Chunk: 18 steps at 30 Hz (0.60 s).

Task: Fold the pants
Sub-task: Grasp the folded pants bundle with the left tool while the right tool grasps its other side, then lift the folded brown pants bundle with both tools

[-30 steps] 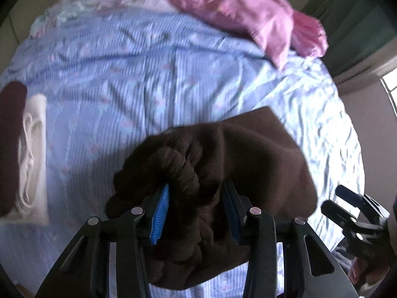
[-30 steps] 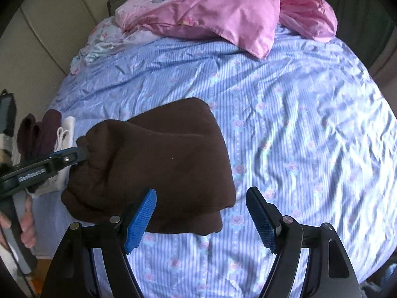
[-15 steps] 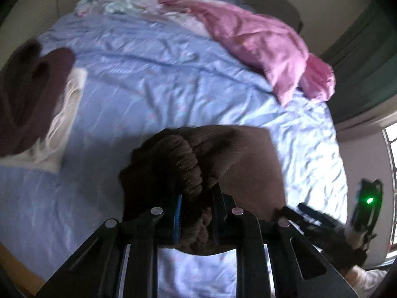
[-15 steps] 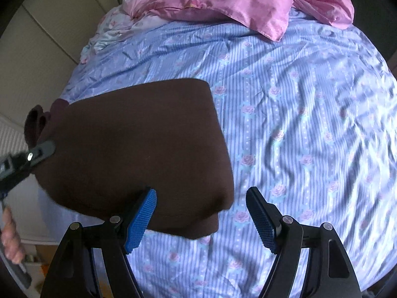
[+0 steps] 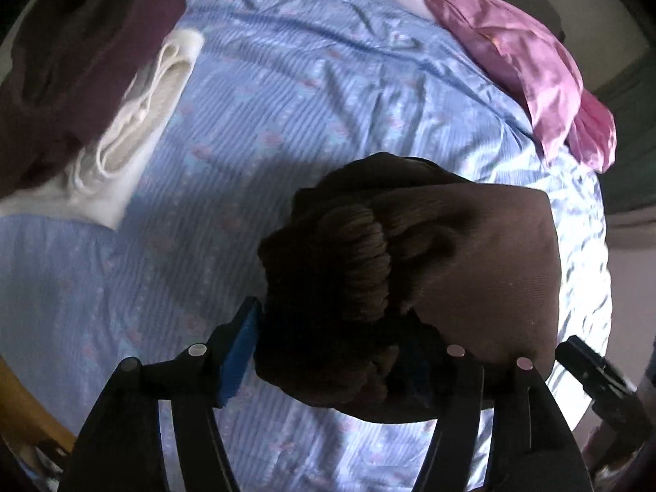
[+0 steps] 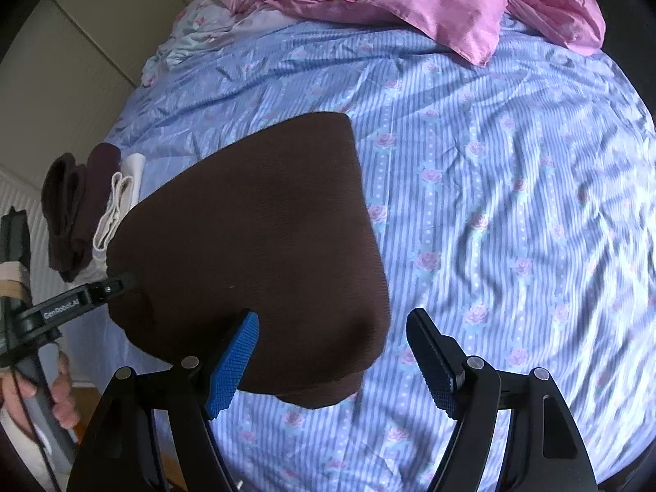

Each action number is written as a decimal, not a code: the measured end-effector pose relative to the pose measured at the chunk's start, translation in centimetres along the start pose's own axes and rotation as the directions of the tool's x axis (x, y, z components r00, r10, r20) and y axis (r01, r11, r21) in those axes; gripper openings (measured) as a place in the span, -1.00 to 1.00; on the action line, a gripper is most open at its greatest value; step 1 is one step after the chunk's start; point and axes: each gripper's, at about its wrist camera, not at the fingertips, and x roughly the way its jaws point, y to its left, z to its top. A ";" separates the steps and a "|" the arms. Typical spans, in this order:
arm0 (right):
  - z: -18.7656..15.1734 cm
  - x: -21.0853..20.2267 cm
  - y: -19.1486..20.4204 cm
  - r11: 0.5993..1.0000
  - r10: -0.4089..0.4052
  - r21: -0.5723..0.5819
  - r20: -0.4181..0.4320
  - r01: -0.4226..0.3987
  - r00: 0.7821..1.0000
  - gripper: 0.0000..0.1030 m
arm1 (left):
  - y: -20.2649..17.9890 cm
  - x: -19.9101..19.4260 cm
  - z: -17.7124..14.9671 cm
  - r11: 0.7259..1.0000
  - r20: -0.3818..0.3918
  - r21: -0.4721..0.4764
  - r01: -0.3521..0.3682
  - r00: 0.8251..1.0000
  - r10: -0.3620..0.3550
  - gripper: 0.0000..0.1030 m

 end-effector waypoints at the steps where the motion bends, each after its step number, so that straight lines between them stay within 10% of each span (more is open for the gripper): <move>1: 0.1 0.0 0.1 1.000 -0.002 -0.003 -0.001 0.002 1.000 0.47 | 0.5 0.4 0.0 1.000 -0.015 -0.025 0.013 1.000 -0.013 0.26; 4: 0.4 0.1 0.4 1.000 -0.008 -0.013 -0.003 0.008 1.000 0.47 | 1.3 1.7 0.0 0.995 -0.044 -0.083 0.058 0.997 -0.062 0.21; 9: 0.9 0.4 0.7 0.999 -0.026 -0.037 -0.008 0.025 1.000 0.47 | 0.7 2.2 0.6 0.990 -0.039 -0.097 0.105 0.993 -0.109 -0.42; 18: 1.0 1.0 -0.9 0.999 -0.047 -0.007 -0.019 0.047 0.999 0.47 | -2.6 -1.9 3.7 0.988 0.123 0.111 0.103 0.985 -0.117 -0.45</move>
